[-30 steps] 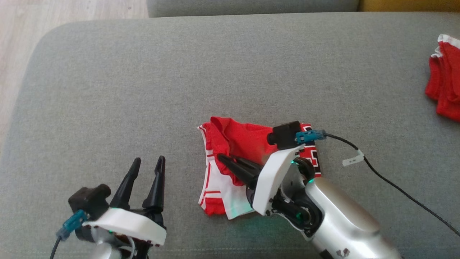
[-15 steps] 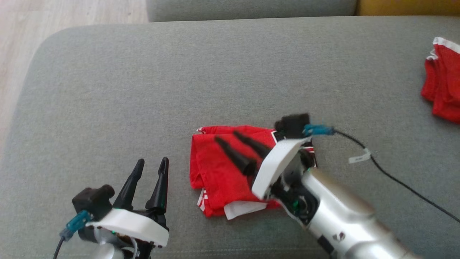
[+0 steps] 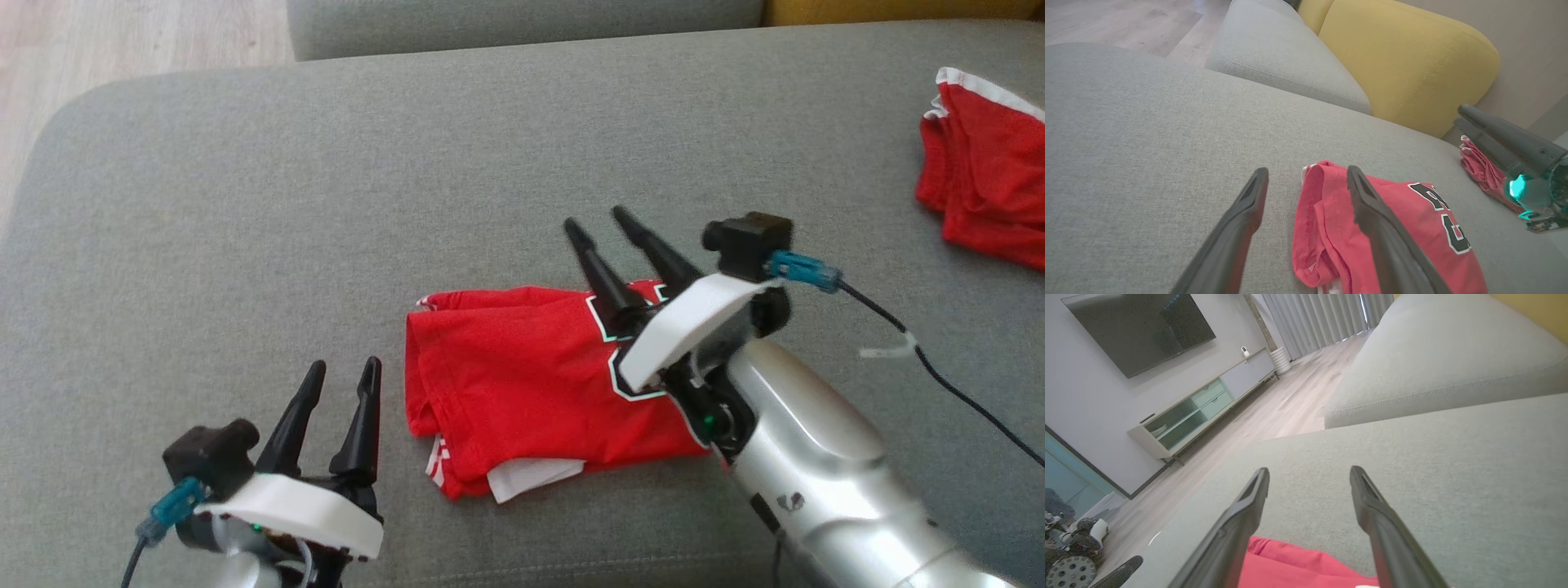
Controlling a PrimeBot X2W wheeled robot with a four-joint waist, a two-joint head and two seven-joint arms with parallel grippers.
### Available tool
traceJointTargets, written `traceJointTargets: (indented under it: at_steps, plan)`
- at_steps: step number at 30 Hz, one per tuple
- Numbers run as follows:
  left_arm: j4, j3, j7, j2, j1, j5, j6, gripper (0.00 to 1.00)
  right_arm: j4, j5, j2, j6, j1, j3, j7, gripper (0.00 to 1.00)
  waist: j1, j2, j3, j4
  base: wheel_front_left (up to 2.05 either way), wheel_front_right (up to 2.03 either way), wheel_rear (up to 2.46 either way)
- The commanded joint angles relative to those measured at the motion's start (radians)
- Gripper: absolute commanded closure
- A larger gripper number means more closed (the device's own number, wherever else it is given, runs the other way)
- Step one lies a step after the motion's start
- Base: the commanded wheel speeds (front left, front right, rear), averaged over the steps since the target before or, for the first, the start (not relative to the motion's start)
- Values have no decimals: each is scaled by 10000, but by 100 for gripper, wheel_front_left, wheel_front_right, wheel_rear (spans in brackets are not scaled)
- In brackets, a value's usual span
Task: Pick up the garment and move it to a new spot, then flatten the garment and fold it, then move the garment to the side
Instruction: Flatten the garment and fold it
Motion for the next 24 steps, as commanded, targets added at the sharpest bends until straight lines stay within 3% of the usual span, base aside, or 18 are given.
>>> traceJointTargets:
  at_steps: [1,8,15,24]
  plan:
    - [-300,387,-106,67,-397,93,37,0,-258,-271,208,65,43,-96,-208,0,0,0,-9,-25,0,0,0]
    - [-275,462,-112,-81,-358,137,147,0,-441,-1982,189,65,1045,-1424,-1016,0,0,0,-68,-107,0,0,0]
    - [-339,972,-121,-498,-171,483,262,0,-1352,-3822,215,65,2381,-3412,-1559,0,0,0,-271,-134,0,0,0]
    - [-455,1654,-123,-1161,329,1439,165,0,-3026,-4721,229,65,4007,-4707,-1728,0,0,0,-656,-88,0,0,0]
